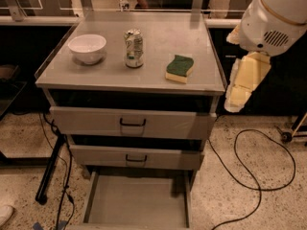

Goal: Place sponge into bottom drawer

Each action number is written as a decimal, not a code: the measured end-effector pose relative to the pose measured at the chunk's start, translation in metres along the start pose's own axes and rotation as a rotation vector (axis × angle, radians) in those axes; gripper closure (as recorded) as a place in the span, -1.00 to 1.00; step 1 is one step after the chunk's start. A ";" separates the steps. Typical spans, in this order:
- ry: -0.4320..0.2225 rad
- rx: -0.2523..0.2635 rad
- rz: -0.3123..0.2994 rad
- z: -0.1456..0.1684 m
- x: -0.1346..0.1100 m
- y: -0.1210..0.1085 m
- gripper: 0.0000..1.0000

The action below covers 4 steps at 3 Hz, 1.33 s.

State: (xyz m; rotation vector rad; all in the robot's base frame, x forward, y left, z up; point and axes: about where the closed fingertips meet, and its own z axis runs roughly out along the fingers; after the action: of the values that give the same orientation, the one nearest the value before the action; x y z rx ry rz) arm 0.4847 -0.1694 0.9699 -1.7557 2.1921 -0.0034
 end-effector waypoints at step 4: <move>-0.063 -0.071 0.053 0.061 -0.055 -0.082 -1.00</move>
Offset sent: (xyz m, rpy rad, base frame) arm 0.0343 0.0229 -0.0308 0.1275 0.0827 -0.0268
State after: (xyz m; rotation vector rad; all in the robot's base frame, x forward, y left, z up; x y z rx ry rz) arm 0.5880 -0.1243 0.9430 -1.7103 2.2176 0.1422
